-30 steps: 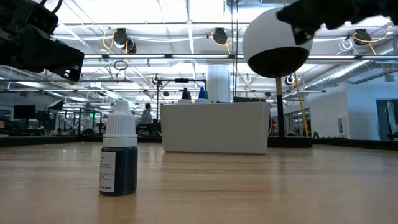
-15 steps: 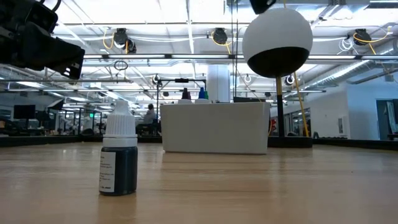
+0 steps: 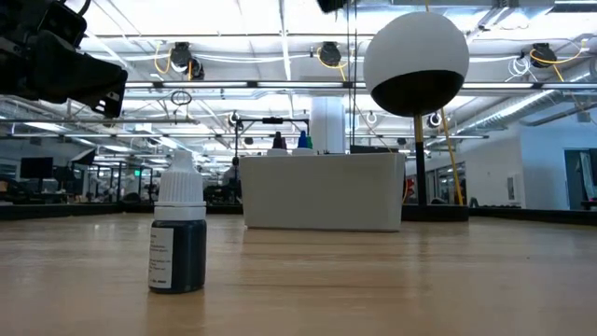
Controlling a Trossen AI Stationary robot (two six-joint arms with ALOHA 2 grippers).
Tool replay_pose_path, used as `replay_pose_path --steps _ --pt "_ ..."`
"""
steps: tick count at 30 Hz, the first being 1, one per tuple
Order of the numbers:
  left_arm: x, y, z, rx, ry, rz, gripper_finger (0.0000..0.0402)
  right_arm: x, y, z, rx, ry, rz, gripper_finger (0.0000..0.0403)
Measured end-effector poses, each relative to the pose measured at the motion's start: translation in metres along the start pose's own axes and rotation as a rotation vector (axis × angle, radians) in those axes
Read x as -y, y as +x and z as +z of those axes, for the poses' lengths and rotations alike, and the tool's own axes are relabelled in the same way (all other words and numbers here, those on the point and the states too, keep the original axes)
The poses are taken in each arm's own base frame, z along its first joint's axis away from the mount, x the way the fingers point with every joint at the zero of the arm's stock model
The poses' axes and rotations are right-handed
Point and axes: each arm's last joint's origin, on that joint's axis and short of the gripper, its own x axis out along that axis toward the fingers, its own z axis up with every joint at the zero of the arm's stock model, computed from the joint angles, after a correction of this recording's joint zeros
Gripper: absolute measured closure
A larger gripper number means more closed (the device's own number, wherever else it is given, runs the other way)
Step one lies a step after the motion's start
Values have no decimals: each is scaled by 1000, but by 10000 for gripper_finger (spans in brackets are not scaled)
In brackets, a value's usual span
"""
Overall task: Pick & Place food coloring
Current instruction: Put the small purple food coloring bottle into the gray bin
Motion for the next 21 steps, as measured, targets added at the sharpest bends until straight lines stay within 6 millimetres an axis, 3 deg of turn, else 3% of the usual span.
replay_pose_path --steps 13,17,21 --pt "0 0 0 -3 0 0 350 -5 28 -19 -48 64 -10 399" --pt "0 0 0 -2 0 0 350 -5 34 -26 -56 64 -15 365" --pt "0 0 0 -2 -4 0 350 -4 41 -31 -45 60 -17 304"
